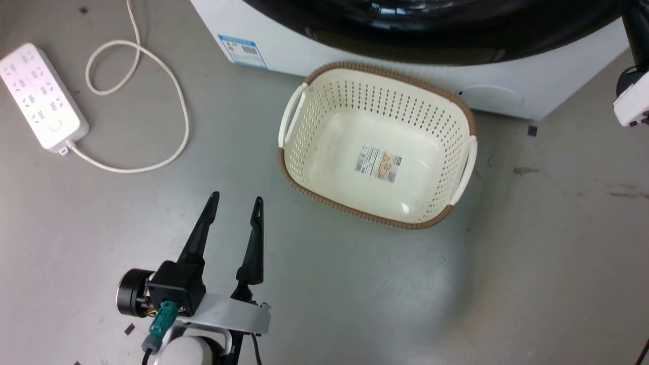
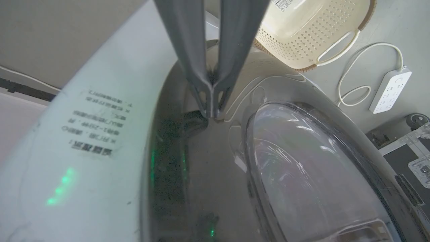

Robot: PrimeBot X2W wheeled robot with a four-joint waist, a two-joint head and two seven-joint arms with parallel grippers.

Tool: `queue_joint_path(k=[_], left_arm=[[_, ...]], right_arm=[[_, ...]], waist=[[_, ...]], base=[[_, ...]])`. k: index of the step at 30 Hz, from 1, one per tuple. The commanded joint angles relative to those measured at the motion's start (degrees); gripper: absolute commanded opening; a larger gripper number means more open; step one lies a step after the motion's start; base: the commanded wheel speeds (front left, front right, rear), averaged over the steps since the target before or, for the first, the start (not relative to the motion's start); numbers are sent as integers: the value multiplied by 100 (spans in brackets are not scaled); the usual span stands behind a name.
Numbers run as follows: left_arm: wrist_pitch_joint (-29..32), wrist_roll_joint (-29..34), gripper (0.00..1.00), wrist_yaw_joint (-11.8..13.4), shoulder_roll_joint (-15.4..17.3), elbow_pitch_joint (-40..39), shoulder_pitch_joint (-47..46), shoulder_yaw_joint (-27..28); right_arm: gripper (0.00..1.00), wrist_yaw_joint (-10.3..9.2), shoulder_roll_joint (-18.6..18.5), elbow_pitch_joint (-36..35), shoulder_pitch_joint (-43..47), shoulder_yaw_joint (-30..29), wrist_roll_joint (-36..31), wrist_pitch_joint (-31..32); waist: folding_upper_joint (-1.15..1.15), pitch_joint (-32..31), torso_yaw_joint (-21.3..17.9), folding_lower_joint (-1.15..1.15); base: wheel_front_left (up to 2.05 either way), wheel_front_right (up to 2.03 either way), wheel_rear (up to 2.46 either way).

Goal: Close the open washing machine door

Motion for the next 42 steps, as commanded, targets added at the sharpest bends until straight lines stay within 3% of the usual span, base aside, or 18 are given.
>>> queue_joint_path(k=[1, 8, 10, 11, 20, 21, 25, 26, 36, 42], left_arm=[[-26, -37, 100, 35, -9, 18, -35, -12], [-26, -115, 100, 21, -10, 144, 73, -1], [-26, -128, 100, -4, -10, 189, 131, 39], [-26, -134, 100, -17, -10, 206, 160, 56], [-26, -177, 100, -114, -10, 411, 486, 244], [-26, -176, 100, -117, -10, 489, 565, 291], [-26, -164, 100, -117, -10, 600, 633, 320], [-26, -157, 100, -123, -10, 653, 671, 325], [-26, -144, 100, -230, -5, 845, 725, 311], [-26, -220, 100, -213, -6, 974, 749, 354]], right_arm=[[0, -64, -75, 74, -150, -110, 105, -112], [0, -64, 63, 85, 609, -94, 306, -302], [54, -64, 108, -37, 928, -158, 345, -325], [100, -64, 136, -121, 1110, -189, 346, -331], [100, -64, 463, -1262, 2738, -984, 34, -339], [100, -64, 632, -1616, 3198, -1336, -162, -339], [100, -64, 881, -2153, 3852, -1812, -572, -339], [100, -64, 1125, -2496, 4299, -2108, -754, -339], [100, -64, 2006, -3867, 5848, -2649, -1649, -340], [100, -64, 2346, -4004, 6270, -2615, -1895, -340]], waist=[[0, -130, -4, 0], [0, -861, -114, 0], [0, -1125, -174, 0], [0, -1267, -208, 0], [0, -2202, -499, 0], [0, -2366, -562, 0], [0, -2540, -630, 0], [0, -2642, -674, 0], [0, -2782, -780, 0], [0, -2802, -812, 0]], base=[[0, 0, 0], [0, 0, 0], [0, 0, 0], [0, 0, 0], [0, 0, 0], [0, 0, 0], [0, 0, 0], [0, 0, 0], [0, 0, 0], [0, 0, 0]])
